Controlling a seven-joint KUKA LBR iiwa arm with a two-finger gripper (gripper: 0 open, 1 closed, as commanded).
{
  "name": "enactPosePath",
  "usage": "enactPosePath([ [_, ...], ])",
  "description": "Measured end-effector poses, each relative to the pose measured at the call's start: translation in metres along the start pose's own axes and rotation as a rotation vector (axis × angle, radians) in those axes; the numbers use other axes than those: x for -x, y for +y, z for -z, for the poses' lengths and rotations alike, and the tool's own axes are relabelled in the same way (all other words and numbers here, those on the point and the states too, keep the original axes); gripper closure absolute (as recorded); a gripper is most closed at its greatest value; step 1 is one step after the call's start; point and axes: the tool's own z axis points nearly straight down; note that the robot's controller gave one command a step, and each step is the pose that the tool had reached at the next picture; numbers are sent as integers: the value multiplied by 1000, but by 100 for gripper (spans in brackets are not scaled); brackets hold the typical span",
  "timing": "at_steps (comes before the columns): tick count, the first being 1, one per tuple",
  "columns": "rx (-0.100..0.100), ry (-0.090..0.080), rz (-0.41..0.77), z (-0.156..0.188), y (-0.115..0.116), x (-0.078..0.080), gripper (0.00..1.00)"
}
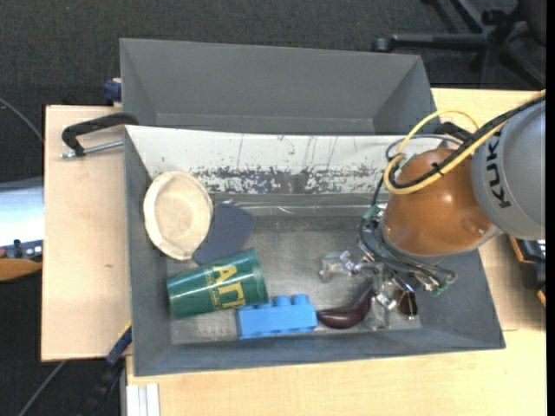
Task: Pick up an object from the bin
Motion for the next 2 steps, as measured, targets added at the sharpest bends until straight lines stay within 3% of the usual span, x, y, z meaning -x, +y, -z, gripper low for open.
enactPosePath([
  [1, -5, -3, 287, -3, 13, 4, 100],
  [2, -5, -3, 288, -3, 13, 4, 100],
])
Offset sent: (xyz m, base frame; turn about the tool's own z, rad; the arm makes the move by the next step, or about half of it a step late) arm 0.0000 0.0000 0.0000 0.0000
